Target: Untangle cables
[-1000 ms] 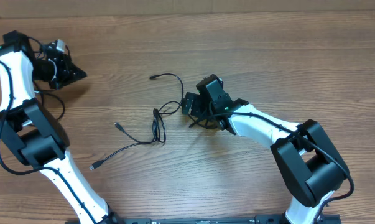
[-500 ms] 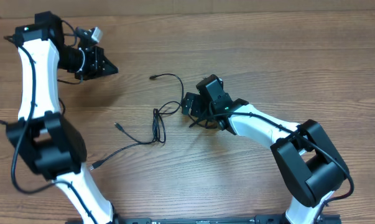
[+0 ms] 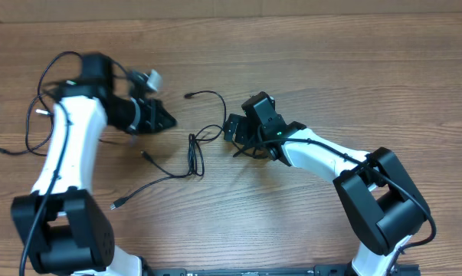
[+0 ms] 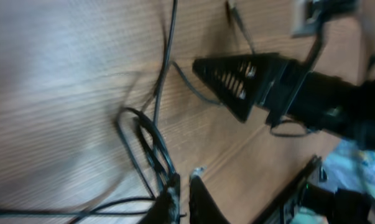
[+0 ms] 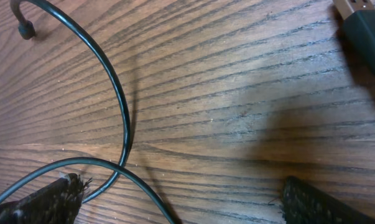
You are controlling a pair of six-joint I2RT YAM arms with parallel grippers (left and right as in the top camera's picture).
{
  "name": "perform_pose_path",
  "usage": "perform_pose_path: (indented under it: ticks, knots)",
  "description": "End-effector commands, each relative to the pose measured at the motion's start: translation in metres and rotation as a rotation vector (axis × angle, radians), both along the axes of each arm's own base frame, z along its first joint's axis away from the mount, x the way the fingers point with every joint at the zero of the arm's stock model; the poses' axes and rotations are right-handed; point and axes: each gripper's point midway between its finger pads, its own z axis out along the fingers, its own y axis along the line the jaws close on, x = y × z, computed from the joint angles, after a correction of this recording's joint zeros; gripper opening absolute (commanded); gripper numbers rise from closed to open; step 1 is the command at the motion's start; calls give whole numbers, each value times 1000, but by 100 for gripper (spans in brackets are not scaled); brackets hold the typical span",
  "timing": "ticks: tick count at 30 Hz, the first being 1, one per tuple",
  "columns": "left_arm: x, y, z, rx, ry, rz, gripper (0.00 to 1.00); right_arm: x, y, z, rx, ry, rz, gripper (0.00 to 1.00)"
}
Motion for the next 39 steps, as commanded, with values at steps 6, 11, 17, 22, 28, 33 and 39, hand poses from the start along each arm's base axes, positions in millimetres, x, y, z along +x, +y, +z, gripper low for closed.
perform_pose_path:
  ticks: [6, 11, 17, 22, 28, 33, 39]
  knots:
    - [-35, -48, -55, -43, 89, -79, 86, 6, 3, 17, 20, -38, 1, 100]
    - [-24, -29, -72, 103, 114, 38, 70, 6, 3, 17, 20, -38, 1, 100]
    - [-27, 8, -99, 342, 181, 194, 59, 6, 3, 17, 20, -38, 1, 100]
    - [-32, -4, -114, 310, 161, 170, 66, 6, 3, 17, 20, -38, 1, 100]
    - [-21, -5, -113, 300, 116, 183, 27, 6, 3, 17, 20, -38, 1, 100]
    - [-17, -10, -109, 267, 100, 176, 4, 6, 3, 17, 20, -38, 1, 100]
    - [2, -43, -67, 41, -13, 44, 4, -19, 6, 6, 15, 56, 122, 100]
